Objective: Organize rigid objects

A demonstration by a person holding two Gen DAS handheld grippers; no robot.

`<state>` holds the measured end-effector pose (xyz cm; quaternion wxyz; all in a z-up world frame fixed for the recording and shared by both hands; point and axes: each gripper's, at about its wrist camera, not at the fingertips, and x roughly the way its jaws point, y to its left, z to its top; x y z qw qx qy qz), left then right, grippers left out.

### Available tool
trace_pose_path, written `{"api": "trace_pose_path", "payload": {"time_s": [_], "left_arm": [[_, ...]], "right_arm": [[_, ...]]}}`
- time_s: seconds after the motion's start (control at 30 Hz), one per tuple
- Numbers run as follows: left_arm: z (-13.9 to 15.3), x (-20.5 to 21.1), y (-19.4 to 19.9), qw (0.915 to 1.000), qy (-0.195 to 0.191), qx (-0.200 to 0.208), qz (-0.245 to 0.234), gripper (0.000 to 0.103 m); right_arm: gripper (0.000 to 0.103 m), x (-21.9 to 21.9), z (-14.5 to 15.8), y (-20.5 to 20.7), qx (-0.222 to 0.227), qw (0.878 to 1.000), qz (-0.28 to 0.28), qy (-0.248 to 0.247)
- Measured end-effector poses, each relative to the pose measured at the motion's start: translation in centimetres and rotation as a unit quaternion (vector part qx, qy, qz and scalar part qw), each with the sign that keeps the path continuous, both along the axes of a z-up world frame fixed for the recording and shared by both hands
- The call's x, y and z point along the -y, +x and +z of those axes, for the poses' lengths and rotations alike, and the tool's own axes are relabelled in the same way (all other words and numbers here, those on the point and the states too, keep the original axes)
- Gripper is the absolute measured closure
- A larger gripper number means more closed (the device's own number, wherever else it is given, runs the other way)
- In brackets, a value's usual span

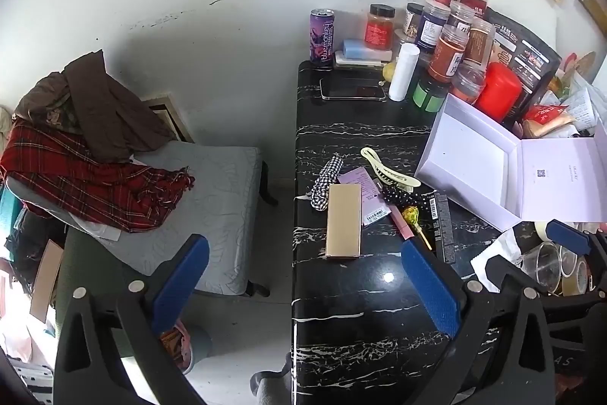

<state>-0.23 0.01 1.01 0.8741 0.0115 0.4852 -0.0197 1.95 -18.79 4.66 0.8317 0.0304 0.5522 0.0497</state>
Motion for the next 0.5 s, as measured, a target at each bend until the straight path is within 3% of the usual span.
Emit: {"api": "trace_pose_path", "payload": {"time_s": [0.5], "left_arm": [[-0.13, 0.69, -0.36, 1.0, -0.005, -0.005, -0.002, 0.0]], "right_arm": [[0.0, -0.36, -0.33, -0.93, 0.005, 1.0, 0.002, -0.001]]}}
